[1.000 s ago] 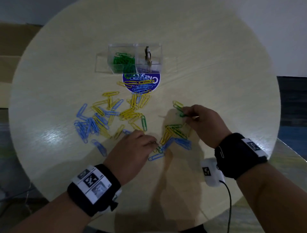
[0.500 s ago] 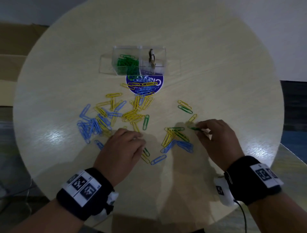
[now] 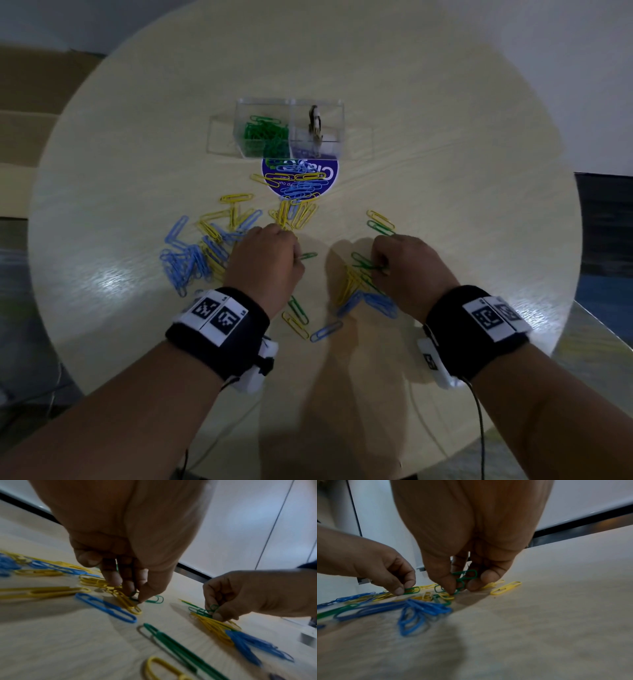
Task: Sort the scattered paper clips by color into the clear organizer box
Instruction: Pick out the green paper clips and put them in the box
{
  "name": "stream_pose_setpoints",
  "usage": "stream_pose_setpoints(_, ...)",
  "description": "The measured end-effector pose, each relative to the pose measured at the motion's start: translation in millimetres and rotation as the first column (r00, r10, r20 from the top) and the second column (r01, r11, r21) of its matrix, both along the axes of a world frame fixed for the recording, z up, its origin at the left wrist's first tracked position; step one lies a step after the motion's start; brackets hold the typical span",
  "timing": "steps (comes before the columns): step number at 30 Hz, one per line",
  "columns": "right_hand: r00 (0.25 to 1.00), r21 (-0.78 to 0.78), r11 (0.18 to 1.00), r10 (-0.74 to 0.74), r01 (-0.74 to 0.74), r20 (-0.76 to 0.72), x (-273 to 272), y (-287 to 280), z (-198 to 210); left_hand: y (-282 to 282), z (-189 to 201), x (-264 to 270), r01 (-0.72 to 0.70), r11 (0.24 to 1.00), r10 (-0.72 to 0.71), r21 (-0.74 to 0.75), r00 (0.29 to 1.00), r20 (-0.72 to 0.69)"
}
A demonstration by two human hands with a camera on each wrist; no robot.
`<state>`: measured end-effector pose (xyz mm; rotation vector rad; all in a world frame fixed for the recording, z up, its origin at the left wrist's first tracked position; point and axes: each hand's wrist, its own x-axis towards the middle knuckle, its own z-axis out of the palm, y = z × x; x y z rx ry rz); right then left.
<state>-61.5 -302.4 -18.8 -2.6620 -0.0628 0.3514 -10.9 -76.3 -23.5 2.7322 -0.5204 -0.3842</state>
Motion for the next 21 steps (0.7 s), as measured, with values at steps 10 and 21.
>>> stream_pose_setpoints(10, 1.000, 0.056, 0.998, 0.014, -0.015, 0.009, -5.3, 4.2, 7.0, 14.3, 6.8, -11.1, 0.033, 0.992, -0.028, -0.126, 0.999, 0.041)
stream_pose_setpoints(21, 0.915, 0.445, 0.825, -0.402, 0.348, 0.031, 123.9, 48.8, 61.8, 33.8, 49.1, 116.5, -0.457, 0.707, 0.524, -0.540, 0.851, -0.034)
